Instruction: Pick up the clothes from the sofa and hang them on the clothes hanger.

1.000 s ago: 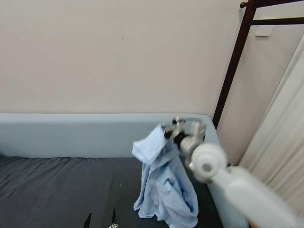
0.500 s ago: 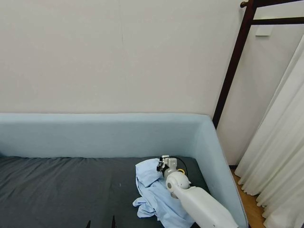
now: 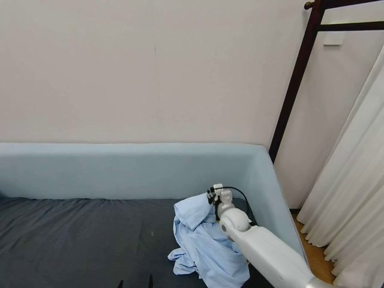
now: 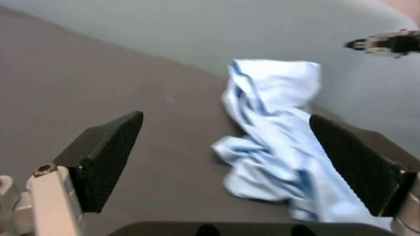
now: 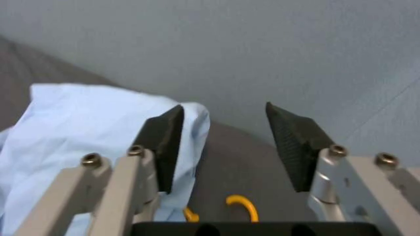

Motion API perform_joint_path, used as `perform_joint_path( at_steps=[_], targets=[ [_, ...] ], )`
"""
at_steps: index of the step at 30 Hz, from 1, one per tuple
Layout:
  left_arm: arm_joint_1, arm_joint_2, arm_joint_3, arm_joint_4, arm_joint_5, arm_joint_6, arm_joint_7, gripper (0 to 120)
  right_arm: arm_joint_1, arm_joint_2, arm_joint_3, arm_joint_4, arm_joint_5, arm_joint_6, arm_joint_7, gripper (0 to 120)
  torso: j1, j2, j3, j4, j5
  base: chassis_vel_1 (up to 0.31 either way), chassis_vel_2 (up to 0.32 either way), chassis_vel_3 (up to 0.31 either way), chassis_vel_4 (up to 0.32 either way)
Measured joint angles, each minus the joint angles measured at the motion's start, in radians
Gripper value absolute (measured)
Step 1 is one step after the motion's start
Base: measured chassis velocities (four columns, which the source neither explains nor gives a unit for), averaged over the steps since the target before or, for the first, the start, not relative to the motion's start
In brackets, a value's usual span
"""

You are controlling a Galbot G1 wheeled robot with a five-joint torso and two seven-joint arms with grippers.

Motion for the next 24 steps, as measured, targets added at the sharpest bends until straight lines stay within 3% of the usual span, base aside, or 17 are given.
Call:
perform_joint_path(
  at_steps=[1, 7, 11, 12, 14, 17, 18, 24],
  targets=[
    [-0.013, 0.022, 0.028, -0.016, -0.054, 0.031, 0.002, 100, -0.009, -0.027, -0.005, 0.043, 0.012, -0.018, 0.01, 58, 0.0, 0.0, 0.0, 0.0009, 0.0004, 0.0, 0.0, 0.0, 0.0],
    [-0.113, 0.097, 0.145, -0.043, -0.28, 0.142, -0.002, 100, -0.072, -0.108, 0.049, 0.198, 0.069, -0.03, 0.072, 81, 0.0, 0.0, 0.0, 0.001, -0.0013, 0.0, 0.0, 0.0, 0.0],
    [-0.193, 0.087, 0.215, -0.029, -0.386, 0.191, -0.036, 100, -0.107, -0.123, 0.081, 0.256, 0.1, -0.031, 0.09, 94, 0.0, 0.0, 0.0, 0.0005, -0.0014, 0.0, 0.0, 0.0, 0.0],
    [-0.213, 0.075, 0.228, -0.019, -0.423, 0.205, -0.042, 100, -0.112, -0.123, 0.085, 0.265, 0.106, -0.032, 0.091, 98, 0.0, 0.0, 0.0, 0.0019, -0.0026, 0.0, 0.0, 0.0, 0.0],
    [-0.228, 0.069, 0.228, -0.008, -0.446, 0.213, -0.059, 100, -0.117, -0.123, 0.086, 0.271, 0.107, -0.032, 0.092, 98, 0.0, 0.0, 0.0, 0.0018, -0.0015, 0.0, 0.0, 0.0, 0.0],
    [-0.261, 0.07, 0.231, -0.011, -0.505, 0.271, -0.103, 100, -0.13, -0.13, 0.085, 0.281, 0.103, -0.033, 0.094, 100, 0.0, 0.0, 0.0, 0.0019, -0.0032, 0.0, 0.0, 0.0, 0.0],
    [-0.273, 0.094, 0.222, -0.02, -0.531, 0.293, -0.12, 100, -0.136, -0.129, 0.086, 0.277, 0.102, -0.034, 0.097, 100, 0.0, 0.0, 0.0, 0.001, -0.0018, 0.0, 0.0, 0.0, 0.0],
    [-0.305, 0.16, 0.195, -0.023, -0.58, 0.323, -0.139, 100, -0.154, -0.116, 0.111, 0.261, 0.098, -0.036, 0.102, 100, 0.0, 0.0, 0.0, 0.0016, -0.0019, 0.0, 0.0, 0.0, 0.0]
  ],
)
